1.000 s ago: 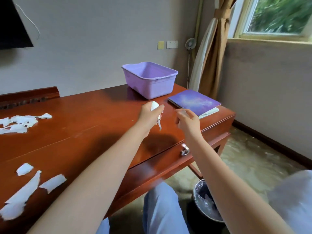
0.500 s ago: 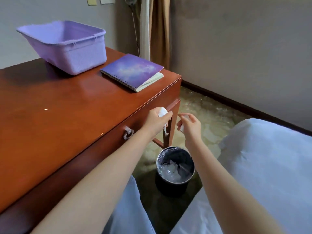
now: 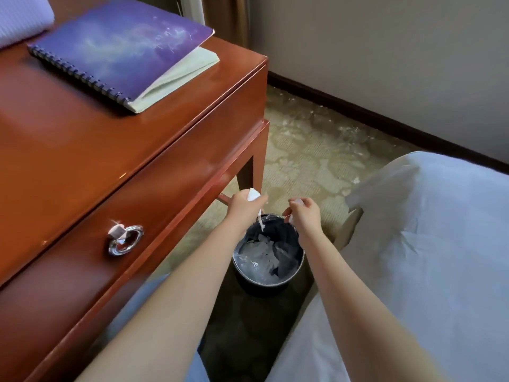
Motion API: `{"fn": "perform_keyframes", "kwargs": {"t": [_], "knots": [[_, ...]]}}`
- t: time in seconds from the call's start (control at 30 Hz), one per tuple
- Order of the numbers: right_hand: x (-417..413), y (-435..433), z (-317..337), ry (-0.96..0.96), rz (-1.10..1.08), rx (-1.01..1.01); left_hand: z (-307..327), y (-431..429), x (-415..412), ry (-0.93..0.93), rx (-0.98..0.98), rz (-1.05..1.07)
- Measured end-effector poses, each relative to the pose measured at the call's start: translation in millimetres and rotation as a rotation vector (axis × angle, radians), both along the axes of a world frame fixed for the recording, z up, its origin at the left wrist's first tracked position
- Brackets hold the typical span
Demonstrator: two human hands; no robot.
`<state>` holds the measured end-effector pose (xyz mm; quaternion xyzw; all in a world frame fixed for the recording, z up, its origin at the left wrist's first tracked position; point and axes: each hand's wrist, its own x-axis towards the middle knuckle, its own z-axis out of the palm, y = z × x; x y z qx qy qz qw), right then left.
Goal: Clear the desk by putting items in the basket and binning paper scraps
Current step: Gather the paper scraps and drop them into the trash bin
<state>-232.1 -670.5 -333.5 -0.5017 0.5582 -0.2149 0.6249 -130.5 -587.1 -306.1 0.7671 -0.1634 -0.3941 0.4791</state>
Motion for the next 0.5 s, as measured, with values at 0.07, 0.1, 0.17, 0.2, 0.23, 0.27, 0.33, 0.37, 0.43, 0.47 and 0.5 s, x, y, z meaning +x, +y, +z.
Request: {"fn": "perform_keyframes", "kwargs": {"t": [0.07, 0.1, 0.17, 0.2, 0.23, 0.27, 0.33, 0.37, 0.43, 0.47, 0.5], "knots": [[3, -4, -20, 0.042, 0.008, 0.042, -22, -9, 1, 0.041, 0.031, 0.046], [4, -6, -30, 0.059, 0.008, 0.072, -33, -12, 1, 0.061, 0.049, 0.065], [7, -8, -49, 0.078, 0.003, 0.146, -51, -18, 3, 0.096, 0.102, 0.096], [8, -8, -57, 0.088, 0.005, 0.182, -59, -20, 3, 0.123, 0.129, 0.112], [9, -9, -63, 0.097, 0.012, 0.214, -66, -22, 4, 0.157, 0.15, 0.132], [11, -9, -70, 0.106, 0.018, 0.24, -73, -23, 4, 0.192, 0.166, 0.151], [14, -10, -80, 0.103, 0.005, 0.295, -85, -24, 4, 0.242, 0.201, 0.172], [15, -11, -86, 0.094, -0.014, 0.331, -91, -24, 3, 0.258, 0.22, 0.182], [17, -11, -97, 0.076, -0.048, 0.402, -103, -25, 3, 0.283, 0.252, 0.191], [18, -12, -101, 0.08, -0.041, 0.416, -108, -25, 3, 0.303, 0.265, 0.181], [19, -12, -106, 0.099, -0.01, 0.413, -112, -26, 3, 0.318, 0.28, 0.162]]}}
